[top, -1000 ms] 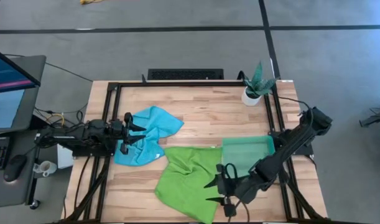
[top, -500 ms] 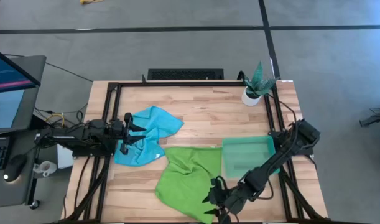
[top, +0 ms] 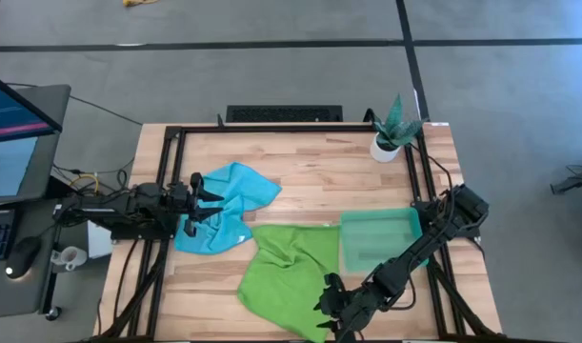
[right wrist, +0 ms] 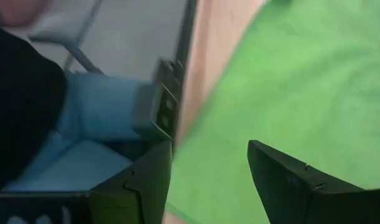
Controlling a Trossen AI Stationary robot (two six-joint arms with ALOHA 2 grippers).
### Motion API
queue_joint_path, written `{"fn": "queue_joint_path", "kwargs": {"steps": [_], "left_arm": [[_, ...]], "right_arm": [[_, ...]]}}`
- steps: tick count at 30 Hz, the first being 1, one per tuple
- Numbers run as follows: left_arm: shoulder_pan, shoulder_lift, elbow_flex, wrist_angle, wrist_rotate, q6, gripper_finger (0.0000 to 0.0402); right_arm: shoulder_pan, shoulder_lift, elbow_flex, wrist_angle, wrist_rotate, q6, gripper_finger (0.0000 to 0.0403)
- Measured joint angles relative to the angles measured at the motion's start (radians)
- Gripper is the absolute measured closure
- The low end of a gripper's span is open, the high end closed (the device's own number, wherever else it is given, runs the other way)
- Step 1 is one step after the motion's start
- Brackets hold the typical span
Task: Roll microfiber towels into tight, uniform cylinder then place into a basket
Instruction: Fold the green towel
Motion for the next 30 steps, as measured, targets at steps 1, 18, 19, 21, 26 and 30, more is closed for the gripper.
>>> {"fn": "queue_joint_path", "kwargs": {"steps": [1,18,19,21,26,30], "left_arm": [[0.000,0.000,0.000,0.000,0.000,0.000,0.0260],[0.000,0.003,0.000,0.000,0.000,0.000,0.0260],[0.000,0.005,0.000,0.000,0.000,0.001,0.0260],[0.000,0.009,0.000,-0.001,0.000,0.001,0.0260],[0.000,0.015,0.000,-0.001,0.000,0.001,0.0260],[0.000,0.015,0.000,0.000,0.000,0.001,0.0260]], "right_arm": [[0.000,0.000,0.000,-0.012,0.000,-0.001,0.0168],[0.017,0.129,0.047,-0.005,0.007,-0.019,0.0168],[0.017,0.135,0.053,-0.005,0.007,-0.023,0.0168],[0.018,0.155,0.063,-0.006,0.006,-0.027,0.0168],[0.020,0.181,0.066,-0.041,-0.003,-0.023,0.0168],[0.021,0.179,0.067,-0.111,0.002,-0.015,0.0168]]}}
